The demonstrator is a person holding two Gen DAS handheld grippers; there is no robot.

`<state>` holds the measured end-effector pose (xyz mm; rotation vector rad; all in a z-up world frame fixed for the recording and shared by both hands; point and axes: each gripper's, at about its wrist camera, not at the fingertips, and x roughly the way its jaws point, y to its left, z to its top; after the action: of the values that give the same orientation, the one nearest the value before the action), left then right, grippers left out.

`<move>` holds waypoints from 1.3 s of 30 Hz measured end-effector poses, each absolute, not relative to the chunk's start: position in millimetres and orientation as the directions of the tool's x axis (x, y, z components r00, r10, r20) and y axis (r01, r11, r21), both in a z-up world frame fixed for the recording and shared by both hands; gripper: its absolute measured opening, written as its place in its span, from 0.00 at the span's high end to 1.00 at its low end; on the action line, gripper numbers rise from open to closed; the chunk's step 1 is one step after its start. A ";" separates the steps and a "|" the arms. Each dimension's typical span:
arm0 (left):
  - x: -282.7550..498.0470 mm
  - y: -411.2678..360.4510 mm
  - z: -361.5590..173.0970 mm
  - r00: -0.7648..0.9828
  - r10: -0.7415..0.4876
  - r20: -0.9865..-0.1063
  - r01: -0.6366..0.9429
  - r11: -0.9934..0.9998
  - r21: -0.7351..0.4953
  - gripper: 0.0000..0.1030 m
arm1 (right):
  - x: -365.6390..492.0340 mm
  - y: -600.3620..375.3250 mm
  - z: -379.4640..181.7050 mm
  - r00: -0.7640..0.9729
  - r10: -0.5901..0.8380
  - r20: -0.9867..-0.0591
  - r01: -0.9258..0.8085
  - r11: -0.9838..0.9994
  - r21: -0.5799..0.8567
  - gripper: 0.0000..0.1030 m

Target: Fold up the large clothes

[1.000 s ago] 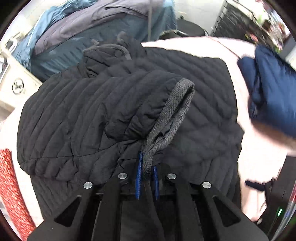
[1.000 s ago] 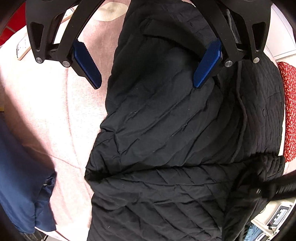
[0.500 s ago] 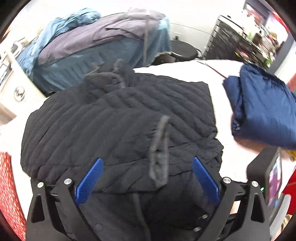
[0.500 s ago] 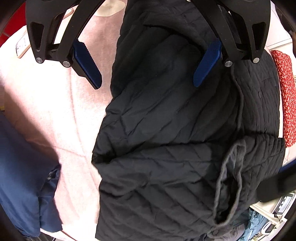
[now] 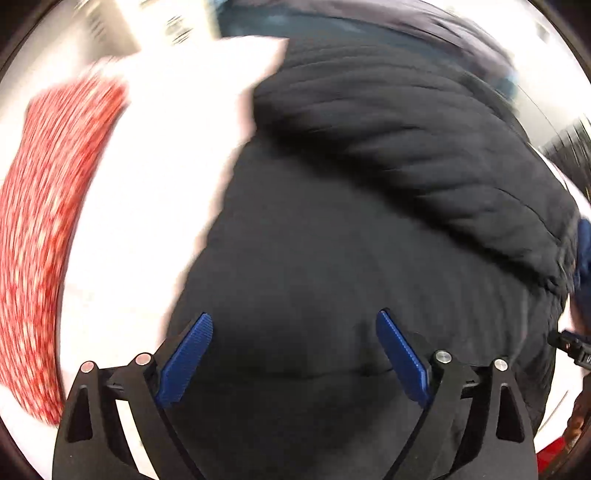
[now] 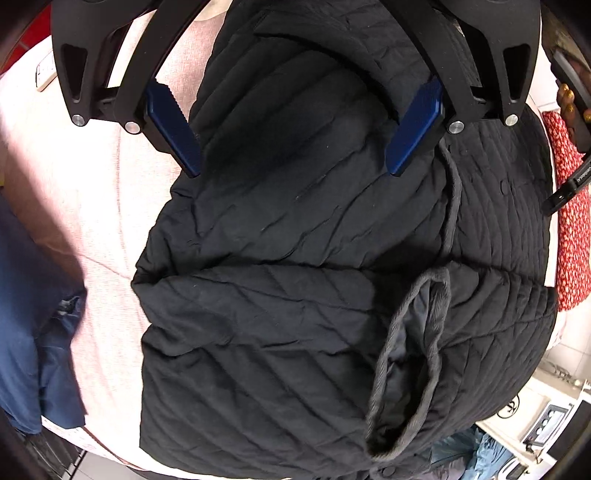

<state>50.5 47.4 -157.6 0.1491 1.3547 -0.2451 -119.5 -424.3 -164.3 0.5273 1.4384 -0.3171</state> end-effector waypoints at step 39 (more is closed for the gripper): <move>73.1 124.5 -191.6 -0.010 -0.352 -0.936 0.267 0.901 -0.342 0.28 | -189.7 -402.2 -213.8 0.185 0.300 -0.936 0.599 0.720 0.350 0.05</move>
<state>73.1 124.5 -191.6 -0.0700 1.5030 -0.4903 -189.7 -402.2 -213.8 0.8022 1.4109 -0.2458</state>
